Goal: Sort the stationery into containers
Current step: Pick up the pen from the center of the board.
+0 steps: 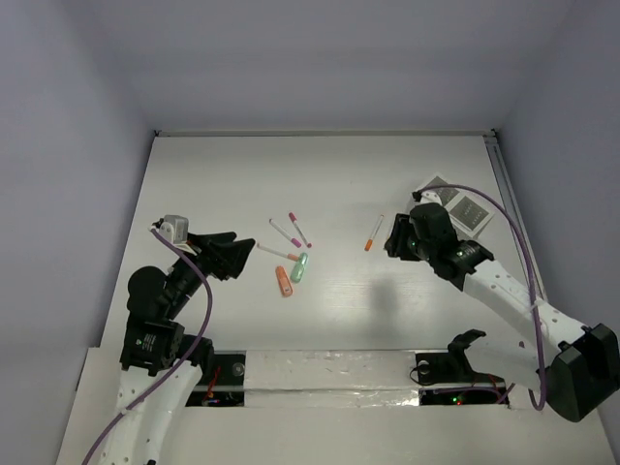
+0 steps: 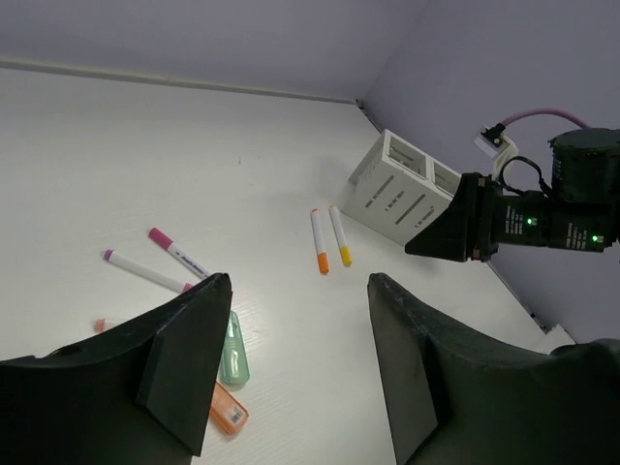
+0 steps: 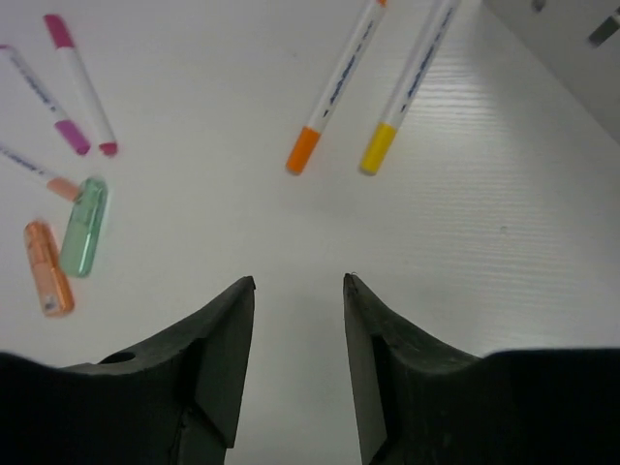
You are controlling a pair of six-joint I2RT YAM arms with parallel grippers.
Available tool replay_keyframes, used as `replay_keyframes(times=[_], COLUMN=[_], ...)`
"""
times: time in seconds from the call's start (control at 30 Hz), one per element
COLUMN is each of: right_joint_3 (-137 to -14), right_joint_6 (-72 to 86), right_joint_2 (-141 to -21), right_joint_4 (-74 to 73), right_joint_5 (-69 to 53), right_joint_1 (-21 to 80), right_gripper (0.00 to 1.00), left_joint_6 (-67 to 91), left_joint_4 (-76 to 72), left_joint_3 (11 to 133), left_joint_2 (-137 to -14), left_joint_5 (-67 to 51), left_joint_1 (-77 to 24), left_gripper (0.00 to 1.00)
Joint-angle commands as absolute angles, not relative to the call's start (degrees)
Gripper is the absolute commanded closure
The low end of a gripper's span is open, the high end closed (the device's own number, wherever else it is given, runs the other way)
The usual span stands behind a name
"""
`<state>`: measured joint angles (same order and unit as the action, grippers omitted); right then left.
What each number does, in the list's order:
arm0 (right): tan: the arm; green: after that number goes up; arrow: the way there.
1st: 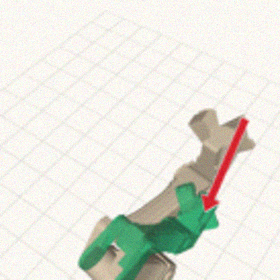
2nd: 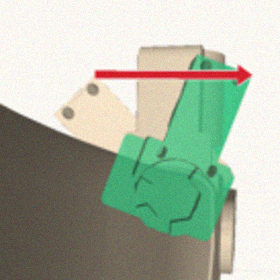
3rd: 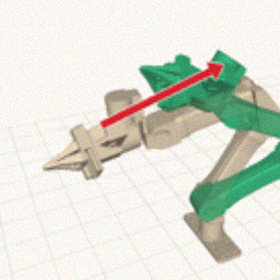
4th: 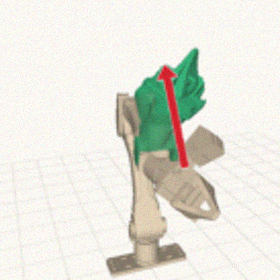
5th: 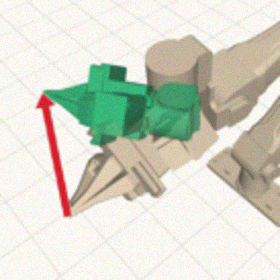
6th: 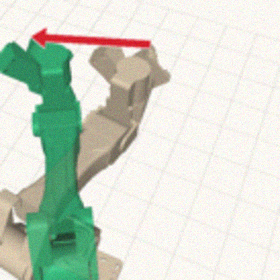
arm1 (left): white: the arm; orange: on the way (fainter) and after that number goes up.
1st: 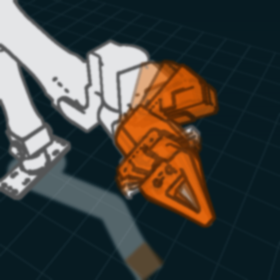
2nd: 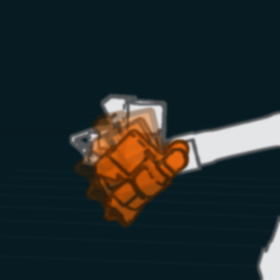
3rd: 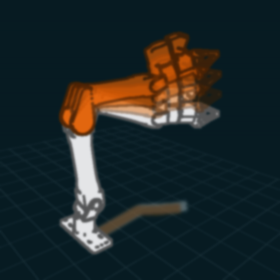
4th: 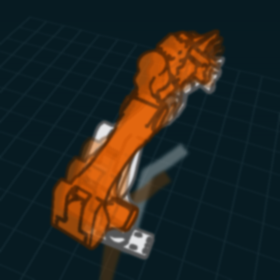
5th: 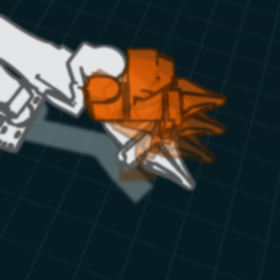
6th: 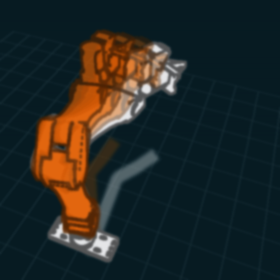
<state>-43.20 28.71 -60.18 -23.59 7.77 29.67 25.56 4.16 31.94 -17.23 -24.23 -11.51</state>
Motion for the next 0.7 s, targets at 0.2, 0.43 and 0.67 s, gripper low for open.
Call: replay_keyframes(times=[0.2,0.43,0.67], right_joint_3=[-47.3,-52.5,-55.8], right_joint_6=[28.7,28.8,27.7], right_joint_2=[-68.7,-80.2,-88.2], right_joint_4=[-18.2,-18.7,-15.2], right_joint_5=[22.9,28.7,26.1], right_joint_1=[29.7,28.9,26.1], right_gripper=[1.00,0.80,0.50], left_joint_6=[24.6,24.9,25.0], left_joint_4=[1.9,3.3,2.8], left_joint_3=[33.6,33.9,33.8], left_joint_2=[-15.8,-15.5,-15.2], left_joint_5=[-24.9,-22.2,-23.0], left_joint_1=[-11.2,-11.2,-11.2], left_gripper=[0.80,1.00,0.88])
